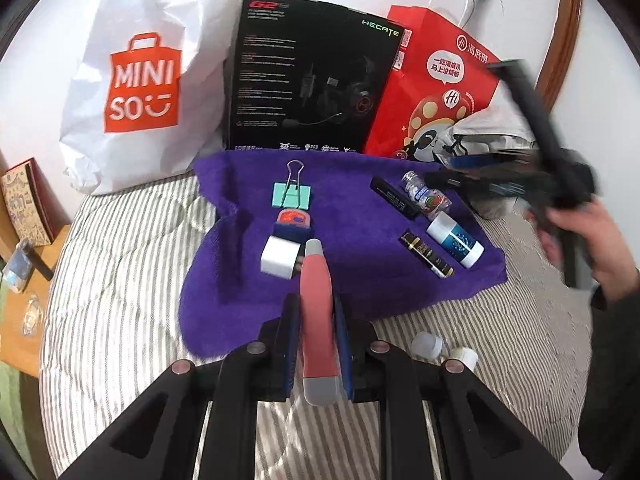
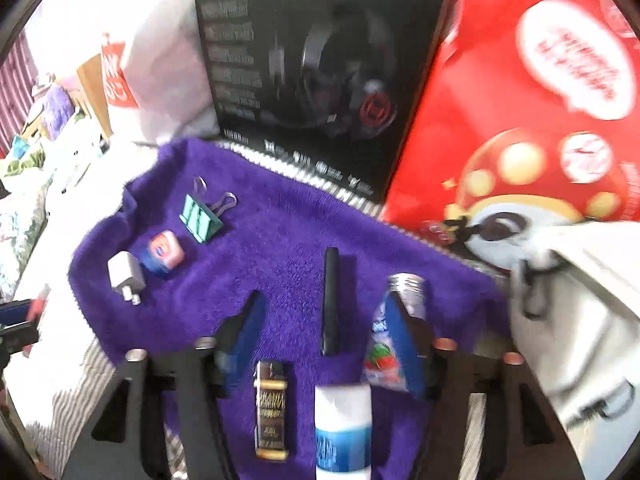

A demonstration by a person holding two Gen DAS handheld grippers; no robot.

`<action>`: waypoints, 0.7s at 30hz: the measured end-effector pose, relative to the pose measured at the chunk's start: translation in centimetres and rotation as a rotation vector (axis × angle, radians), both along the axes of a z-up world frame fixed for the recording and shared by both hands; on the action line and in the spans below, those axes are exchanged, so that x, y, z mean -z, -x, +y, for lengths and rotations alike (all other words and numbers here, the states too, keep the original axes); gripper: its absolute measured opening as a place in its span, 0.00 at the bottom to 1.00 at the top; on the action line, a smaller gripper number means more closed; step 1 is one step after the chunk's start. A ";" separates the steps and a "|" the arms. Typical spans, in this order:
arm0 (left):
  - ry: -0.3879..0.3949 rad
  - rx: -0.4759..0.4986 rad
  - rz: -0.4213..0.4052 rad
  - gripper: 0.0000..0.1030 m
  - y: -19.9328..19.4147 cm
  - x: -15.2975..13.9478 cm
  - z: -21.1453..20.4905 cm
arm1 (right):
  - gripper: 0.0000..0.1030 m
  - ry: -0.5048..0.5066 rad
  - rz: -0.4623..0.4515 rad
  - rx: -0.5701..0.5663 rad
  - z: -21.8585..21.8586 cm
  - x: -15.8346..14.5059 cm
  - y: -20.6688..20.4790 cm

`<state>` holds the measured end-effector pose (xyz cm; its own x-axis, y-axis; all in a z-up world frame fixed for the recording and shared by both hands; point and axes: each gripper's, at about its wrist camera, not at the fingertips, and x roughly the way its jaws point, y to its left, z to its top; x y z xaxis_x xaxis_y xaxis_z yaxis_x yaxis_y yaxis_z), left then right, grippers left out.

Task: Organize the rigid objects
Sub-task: 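Carry the pink tube toward the towel with the left tool while the right sets the black stick on it, then lower the pink tube onto the towel and open the left tool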

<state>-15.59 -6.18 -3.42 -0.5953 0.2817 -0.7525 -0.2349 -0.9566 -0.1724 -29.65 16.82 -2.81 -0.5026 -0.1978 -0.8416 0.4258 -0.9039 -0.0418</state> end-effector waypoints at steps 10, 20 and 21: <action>0.049 0.058 -0.029 0.16 5.3 1.3 4.1 | 0.85 0.028 0.053 0.052 4.2 -1.8 -7.6; 0.125 0.099 -0.105 0.16 9.8 4.8 8.5 | 0.85 0.199 -0.022 0.226 12.2 1.6 -13.7; 0.131 0.097 -0.112 0.16 9.9 5.1 8.8 | 0.85 0.209 -0.027 0.238 12.8 1.8 -14.0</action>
<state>-25.53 2.58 -8.51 -0.4805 0.2288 -0.8466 -0.3137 -0.9463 -0.0778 -15.67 29.63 -4.61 -0.5333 -0.2473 -0.8090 0.1997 -0.9661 0.1637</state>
